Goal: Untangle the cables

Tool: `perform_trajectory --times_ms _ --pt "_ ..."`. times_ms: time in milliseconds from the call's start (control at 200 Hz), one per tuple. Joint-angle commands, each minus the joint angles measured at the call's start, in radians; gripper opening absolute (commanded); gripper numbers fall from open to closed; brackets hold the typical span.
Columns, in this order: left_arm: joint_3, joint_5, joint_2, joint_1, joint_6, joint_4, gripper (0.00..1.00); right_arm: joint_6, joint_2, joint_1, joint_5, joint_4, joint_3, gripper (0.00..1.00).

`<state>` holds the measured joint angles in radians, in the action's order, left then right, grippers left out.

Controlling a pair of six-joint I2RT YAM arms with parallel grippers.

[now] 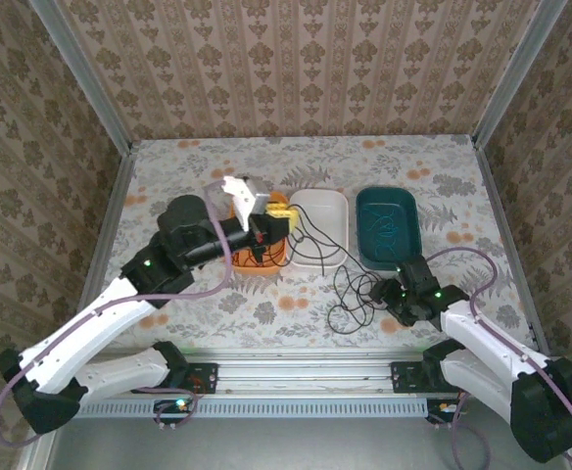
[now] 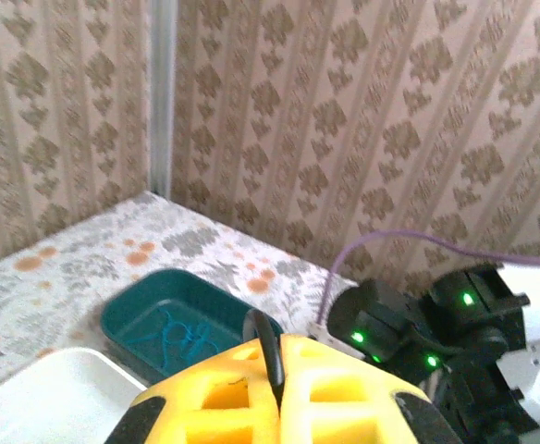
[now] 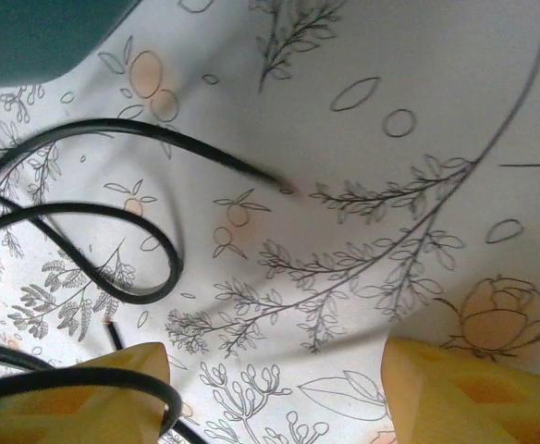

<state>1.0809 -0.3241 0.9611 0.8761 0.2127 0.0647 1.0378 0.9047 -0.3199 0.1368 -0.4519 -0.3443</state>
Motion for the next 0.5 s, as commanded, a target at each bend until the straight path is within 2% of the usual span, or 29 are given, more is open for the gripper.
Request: perform_trajectory --times_ms 0,380,495 --pt "0.001 0.035 -0.065 -0.046 0.045 -0.117 0.0 0.076 -0.037 0.025 -0.038 -0.065 0.038 0.64" --pt "0.006 0.282 -0.191 -0.124 0.016 -0.12 0.0 0.169 -0.118 0.069 -0.06 -0.116 0.09 0.64" --pt "0.04 0.302 -0.206 -0.134 -0.025 -0.089 0.0 0.186 -0.148 0.075 -0.073 -0.136 0.092 0.64"
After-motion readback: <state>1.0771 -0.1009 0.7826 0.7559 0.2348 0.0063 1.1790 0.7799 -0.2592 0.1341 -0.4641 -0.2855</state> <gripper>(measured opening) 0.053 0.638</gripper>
